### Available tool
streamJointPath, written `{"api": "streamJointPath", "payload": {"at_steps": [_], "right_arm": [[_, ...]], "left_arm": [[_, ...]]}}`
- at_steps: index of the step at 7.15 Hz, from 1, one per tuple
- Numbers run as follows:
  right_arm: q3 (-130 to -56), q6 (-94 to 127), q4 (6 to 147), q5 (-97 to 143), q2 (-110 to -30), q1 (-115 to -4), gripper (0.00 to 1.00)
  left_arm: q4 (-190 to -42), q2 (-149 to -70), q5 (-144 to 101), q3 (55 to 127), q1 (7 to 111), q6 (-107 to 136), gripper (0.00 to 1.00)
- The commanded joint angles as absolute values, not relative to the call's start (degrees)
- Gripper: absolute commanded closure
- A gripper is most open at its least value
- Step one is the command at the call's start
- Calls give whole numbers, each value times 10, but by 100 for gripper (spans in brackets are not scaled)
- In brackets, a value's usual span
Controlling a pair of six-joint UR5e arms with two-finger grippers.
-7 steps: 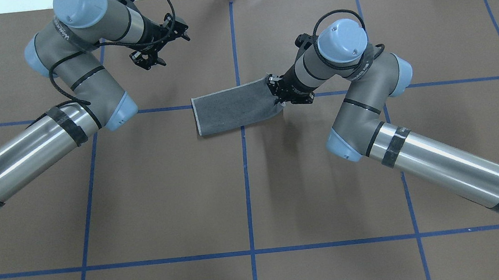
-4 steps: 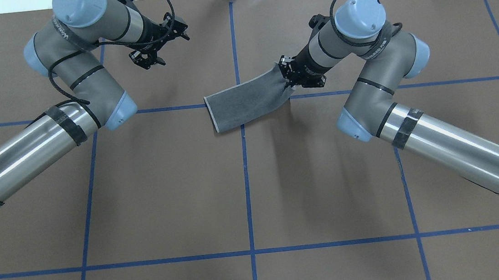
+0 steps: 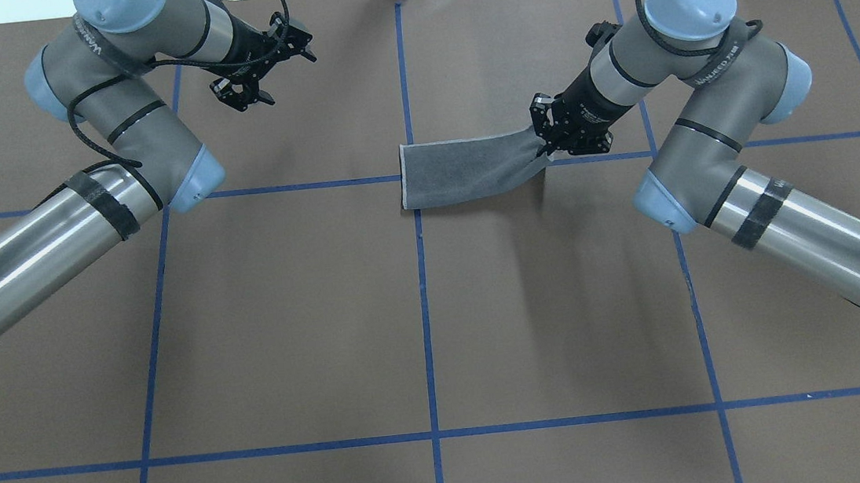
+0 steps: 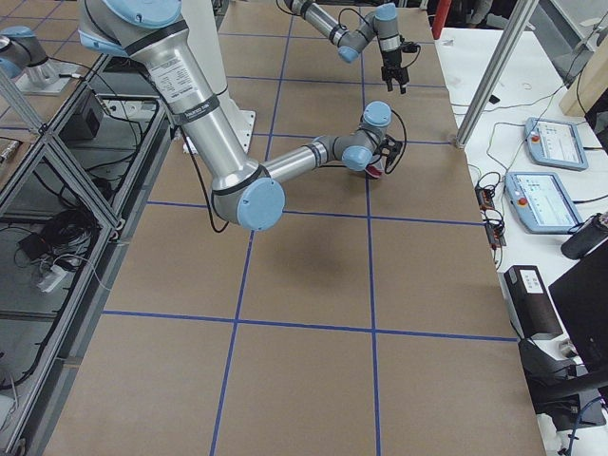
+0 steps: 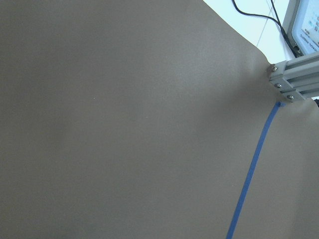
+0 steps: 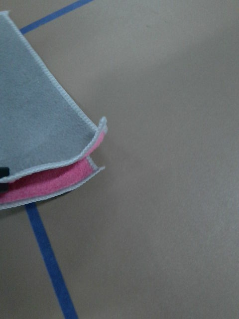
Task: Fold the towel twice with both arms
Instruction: 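Swing the towel toward the robot with the right gripper and lay it down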
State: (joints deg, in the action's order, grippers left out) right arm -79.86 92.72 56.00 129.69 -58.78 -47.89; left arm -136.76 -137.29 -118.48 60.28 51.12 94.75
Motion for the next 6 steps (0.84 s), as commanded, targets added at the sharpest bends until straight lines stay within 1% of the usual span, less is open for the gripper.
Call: {"api": "streamJointPath", "payload": {"at_steps": [1, 4, 6], "right_arm": [[-900, 948, 613, 1318, -624, -450, 100], [-930, 1023, 630, 1314, -600, -366, 100], [-925, 1059, 631, 1306, -565, -323, 100]], "left_arm": [[-1368, -1373, -1189, 595, 515, 939, 0], [-1368, -1372, -1190, 595, 517, 938, 0], [-1368, -1370, -1190, 595, 519, 933, 0]]}}
